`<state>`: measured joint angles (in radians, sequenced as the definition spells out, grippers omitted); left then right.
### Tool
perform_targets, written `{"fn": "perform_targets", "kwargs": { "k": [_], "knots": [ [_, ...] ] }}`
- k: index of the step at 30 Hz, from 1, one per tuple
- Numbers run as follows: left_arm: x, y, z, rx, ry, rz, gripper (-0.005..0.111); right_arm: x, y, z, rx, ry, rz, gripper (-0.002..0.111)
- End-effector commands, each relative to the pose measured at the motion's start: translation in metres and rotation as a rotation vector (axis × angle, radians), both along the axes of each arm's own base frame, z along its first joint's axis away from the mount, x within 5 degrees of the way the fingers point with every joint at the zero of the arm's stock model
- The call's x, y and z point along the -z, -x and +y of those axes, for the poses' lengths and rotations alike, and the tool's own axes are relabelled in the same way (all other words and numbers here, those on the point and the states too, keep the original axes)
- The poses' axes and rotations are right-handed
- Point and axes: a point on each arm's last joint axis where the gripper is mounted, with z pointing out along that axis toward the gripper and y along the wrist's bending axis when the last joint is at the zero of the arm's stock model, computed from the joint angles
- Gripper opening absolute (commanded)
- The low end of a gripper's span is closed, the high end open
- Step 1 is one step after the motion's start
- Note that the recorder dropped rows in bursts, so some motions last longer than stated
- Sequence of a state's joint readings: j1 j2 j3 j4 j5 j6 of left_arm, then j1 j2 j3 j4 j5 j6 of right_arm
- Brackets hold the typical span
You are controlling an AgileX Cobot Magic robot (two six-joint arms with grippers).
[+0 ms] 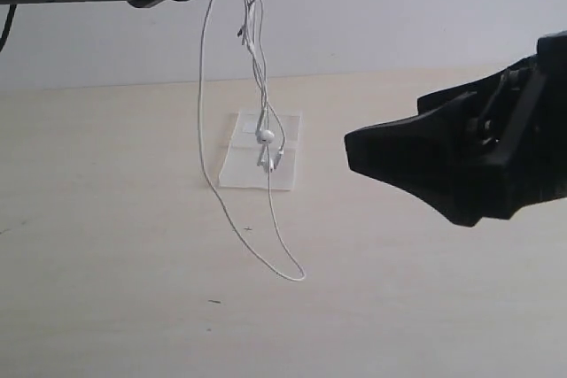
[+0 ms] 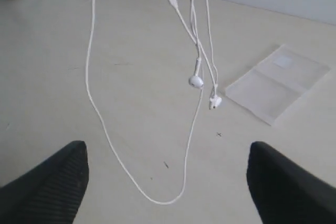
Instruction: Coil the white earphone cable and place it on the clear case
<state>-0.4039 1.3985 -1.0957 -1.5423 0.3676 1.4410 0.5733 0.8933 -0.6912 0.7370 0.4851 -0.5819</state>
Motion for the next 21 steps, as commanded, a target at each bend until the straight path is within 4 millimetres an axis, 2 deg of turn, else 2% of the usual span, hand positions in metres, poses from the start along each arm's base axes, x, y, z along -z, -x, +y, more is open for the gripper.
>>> {"fn": "perform_targets", "kwargs": {
  "k": [1,4,9,15,21],
  "knots": [
    [-0.005,0.006,-0.005,0.089,-0.019,-0.049,0.0,-0.003,0.006,0.007,-0.105,-0.053,-0.013,0.08],
    [-0.007,0.011,-0.006,0.17,0.0,-0.047,0.0,-0.008,0.011,0.012,-0.212,-0.072,-0.102,0.08],
    [-0.02,0.018,-0.01,0.289,0.038,-0.071,0.0,-0.008,0.006,0.012,-0.215,-0.026,-0.185,0.08],
    [-0.036,0.016,-0.011,0.288,0.047,-0.12,0.0,0.001,-0.012,0.015,-0.14,0.019,-0.197,0.08],
    [-0.036,0.011,-0.007,0.22,0.018,-0.133,0.0,0.014,-0.031,0.019,-0.067,0.067,-0.186,0.08]
  ]
}}
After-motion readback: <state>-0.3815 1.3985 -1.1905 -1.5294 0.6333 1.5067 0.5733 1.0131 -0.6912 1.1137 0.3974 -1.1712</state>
